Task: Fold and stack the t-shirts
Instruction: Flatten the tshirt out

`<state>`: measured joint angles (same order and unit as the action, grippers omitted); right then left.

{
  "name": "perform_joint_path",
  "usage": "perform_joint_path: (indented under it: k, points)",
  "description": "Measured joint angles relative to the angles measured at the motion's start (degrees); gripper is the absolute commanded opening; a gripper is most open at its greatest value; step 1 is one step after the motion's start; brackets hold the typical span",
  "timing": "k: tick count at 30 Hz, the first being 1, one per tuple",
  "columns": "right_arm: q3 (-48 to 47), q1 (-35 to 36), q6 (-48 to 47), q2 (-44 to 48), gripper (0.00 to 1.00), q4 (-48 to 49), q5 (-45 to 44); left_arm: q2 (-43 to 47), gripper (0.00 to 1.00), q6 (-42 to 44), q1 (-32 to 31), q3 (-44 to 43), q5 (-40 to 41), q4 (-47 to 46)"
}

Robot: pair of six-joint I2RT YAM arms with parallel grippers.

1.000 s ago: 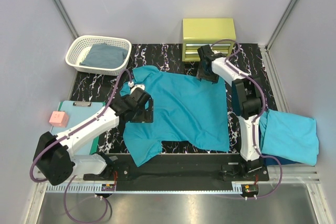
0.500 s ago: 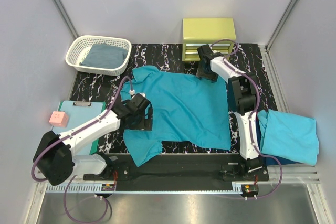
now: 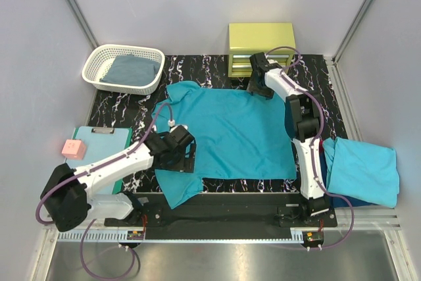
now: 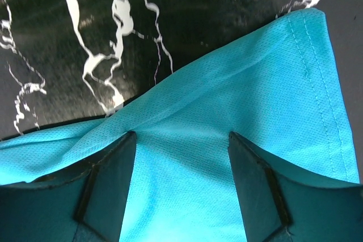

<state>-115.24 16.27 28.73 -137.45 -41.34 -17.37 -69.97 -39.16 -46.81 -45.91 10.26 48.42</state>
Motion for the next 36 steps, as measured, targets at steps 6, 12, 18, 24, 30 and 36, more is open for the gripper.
perform_joint_path:
  k: [6,12,18,24,30,36]
  points:
    - [-3.06,-0.94,0.00,-1.81,0.74,-0.50,-0.33,0.02,0.89,-3.34,-4.35,1.25,0.00,0.81]
    - [-4.37,-1.88,-0.13,-2.60,0.84,-0.50,-0.63,0.50,0.89,-6.82,-7.82,3.28,0.24,2.29]
    - [10.56,-0.94,-2.43,6.82,0.98,6.86,-0.11,7.08,0.99,-9.03,-11.45,1.62,4.74,4.70]
    - [16.65,6.16,-3.48,22.40,0.74,6.05,-1.68,13.75,0.97,-9.11,-12.11,-1.70,10.84,2.08]
    - [36.39,17.70,2.36,44.61,0.47,6.12,-4.39,6.19,0.91,-9.22,-12.74,1.29,10.80,-4.04]
    - [56.39,19.80,12.28,54.97,0.36,-0.28,-5.77,-2.75,0.88,-11.56,-16.02,3.37,9.81,-7.10]
